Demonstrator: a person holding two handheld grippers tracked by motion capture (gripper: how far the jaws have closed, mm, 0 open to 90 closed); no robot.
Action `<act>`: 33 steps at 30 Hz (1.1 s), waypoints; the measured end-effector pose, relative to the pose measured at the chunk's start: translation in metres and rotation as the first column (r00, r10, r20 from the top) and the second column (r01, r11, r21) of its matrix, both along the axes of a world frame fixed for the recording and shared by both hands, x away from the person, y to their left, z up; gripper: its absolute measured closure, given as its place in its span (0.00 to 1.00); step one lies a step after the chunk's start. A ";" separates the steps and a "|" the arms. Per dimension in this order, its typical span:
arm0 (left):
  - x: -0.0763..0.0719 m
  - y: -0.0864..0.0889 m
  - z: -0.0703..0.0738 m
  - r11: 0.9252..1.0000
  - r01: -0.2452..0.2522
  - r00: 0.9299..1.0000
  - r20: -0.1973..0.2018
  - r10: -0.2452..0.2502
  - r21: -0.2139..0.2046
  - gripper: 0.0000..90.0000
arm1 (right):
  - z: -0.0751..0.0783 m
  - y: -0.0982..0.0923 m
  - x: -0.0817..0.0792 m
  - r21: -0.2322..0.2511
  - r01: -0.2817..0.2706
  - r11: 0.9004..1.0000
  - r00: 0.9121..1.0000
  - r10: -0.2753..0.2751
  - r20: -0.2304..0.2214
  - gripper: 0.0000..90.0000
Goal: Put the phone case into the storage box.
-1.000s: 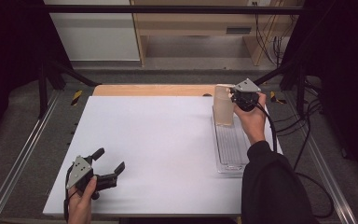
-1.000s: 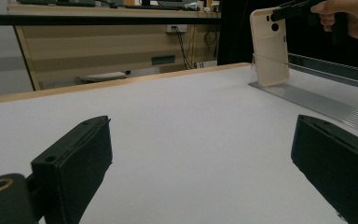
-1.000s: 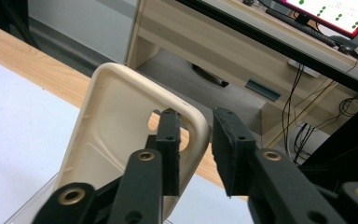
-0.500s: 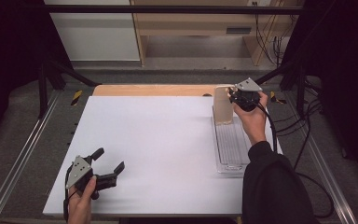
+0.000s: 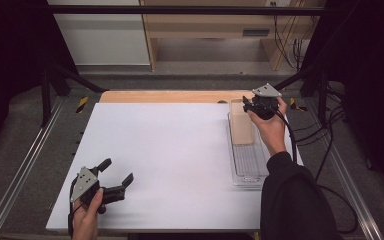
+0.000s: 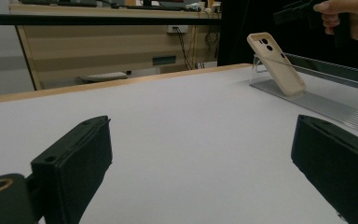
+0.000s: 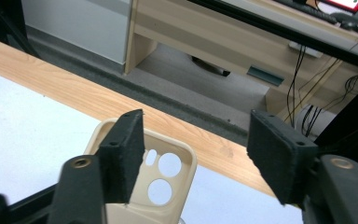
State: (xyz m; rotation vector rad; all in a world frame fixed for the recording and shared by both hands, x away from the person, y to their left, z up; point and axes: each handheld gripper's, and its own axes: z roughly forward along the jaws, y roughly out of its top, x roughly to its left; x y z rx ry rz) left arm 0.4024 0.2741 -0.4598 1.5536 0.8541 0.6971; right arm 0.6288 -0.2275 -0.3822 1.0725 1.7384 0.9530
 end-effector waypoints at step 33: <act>0.000 0.000 0.000 1.000 -0.001 1.000 -0.002 0.001 -0.003 0.05 | 0.016 0.010 -0.013 0.215 0.001 0.977 0.986 0.034 -0.161 0.06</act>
